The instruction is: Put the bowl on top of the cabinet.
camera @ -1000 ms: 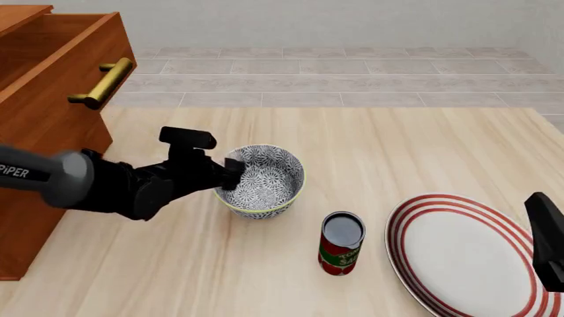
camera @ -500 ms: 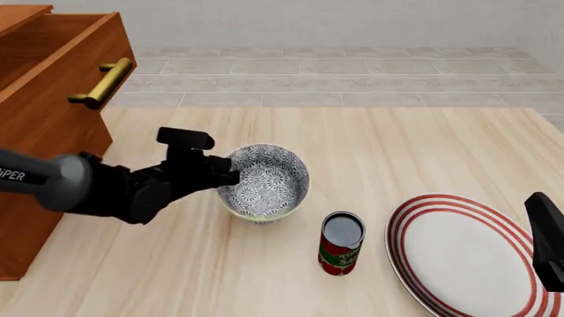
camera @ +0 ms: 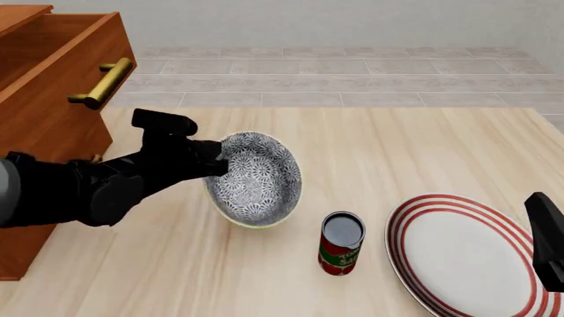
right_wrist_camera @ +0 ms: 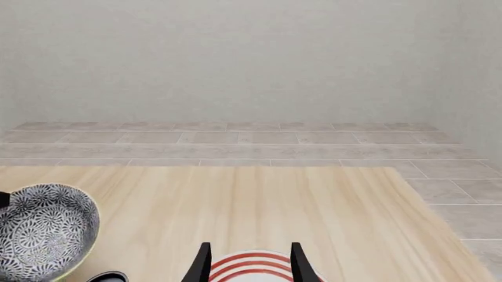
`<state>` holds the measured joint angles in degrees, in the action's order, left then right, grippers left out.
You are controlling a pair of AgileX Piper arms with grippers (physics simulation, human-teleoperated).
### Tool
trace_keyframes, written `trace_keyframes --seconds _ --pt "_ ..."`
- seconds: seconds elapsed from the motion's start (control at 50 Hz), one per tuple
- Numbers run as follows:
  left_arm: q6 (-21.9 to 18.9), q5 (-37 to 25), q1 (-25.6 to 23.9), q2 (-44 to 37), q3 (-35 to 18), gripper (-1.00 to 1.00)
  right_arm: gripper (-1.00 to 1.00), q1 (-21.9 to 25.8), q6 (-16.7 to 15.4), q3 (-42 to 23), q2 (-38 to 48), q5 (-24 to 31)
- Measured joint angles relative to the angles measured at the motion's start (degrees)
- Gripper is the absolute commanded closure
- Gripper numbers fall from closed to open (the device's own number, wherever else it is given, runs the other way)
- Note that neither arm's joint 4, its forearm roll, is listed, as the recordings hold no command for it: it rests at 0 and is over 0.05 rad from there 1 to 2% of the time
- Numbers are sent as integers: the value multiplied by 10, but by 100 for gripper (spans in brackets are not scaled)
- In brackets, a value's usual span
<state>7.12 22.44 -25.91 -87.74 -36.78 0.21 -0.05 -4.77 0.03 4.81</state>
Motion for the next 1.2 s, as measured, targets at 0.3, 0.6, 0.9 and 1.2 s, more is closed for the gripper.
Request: trace_keyframes --seconds 0.3,0.6,0.9,1.2 --pt "-5 -41 -11 101 18 100 -100 0 0 0 0 0" --pt "-8 -106 -18 221 20 100 -100 0 0 0 0 0" --pt "-19 -165 -31 335 18 100 -100 0 0 0 0 0" --pt "-27 -215 -25 454 8 100 -100 0 0 0 0 0"
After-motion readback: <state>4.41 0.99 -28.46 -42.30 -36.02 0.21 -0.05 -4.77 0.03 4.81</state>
